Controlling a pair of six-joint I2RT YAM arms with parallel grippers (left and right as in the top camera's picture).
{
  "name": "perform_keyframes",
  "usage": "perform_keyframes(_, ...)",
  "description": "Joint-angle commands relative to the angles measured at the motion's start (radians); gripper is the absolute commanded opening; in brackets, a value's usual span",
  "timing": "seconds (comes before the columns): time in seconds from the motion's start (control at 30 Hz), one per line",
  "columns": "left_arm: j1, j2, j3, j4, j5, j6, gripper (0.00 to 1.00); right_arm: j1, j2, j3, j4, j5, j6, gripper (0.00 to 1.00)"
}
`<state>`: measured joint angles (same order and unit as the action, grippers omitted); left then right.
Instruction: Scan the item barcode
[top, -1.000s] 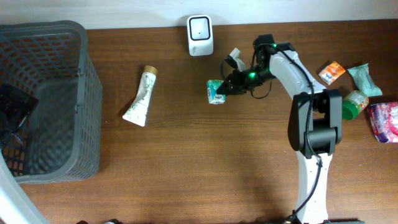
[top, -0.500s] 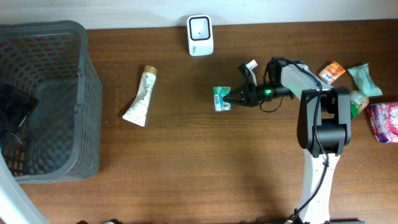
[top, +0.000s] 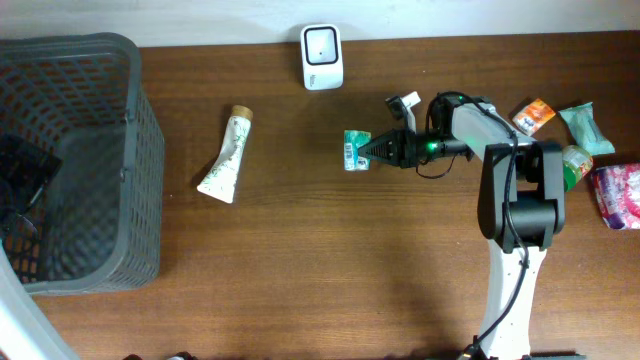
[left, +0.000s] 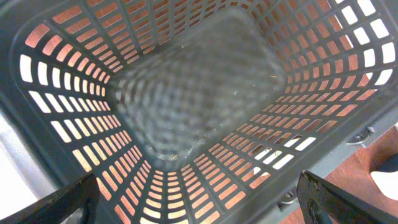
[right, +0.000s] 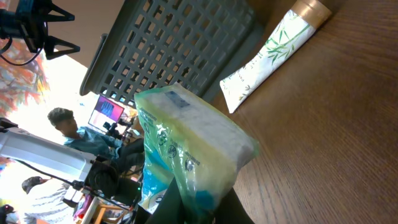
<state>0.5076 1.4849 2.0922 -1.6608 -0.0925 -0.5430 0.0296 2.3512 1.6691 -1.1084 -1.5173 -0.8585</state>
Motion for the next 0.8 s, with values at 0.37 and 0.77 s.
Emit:
perform_keyframes(0.37, 0.006, 0.000, 0.002, -0.002, 0.000, -0.002, 0.99, 0.003, -0.039, 0.001, 0.008, -0.035, 0.026, 0.04)
perform_keyframes(0.77, 0.006, 0.000, 0.002, -0.002, 0.000, -0.003, 0.99, 0.010, -0.039, 0.043, 0.263, -0.031, 0.560, 0.04)
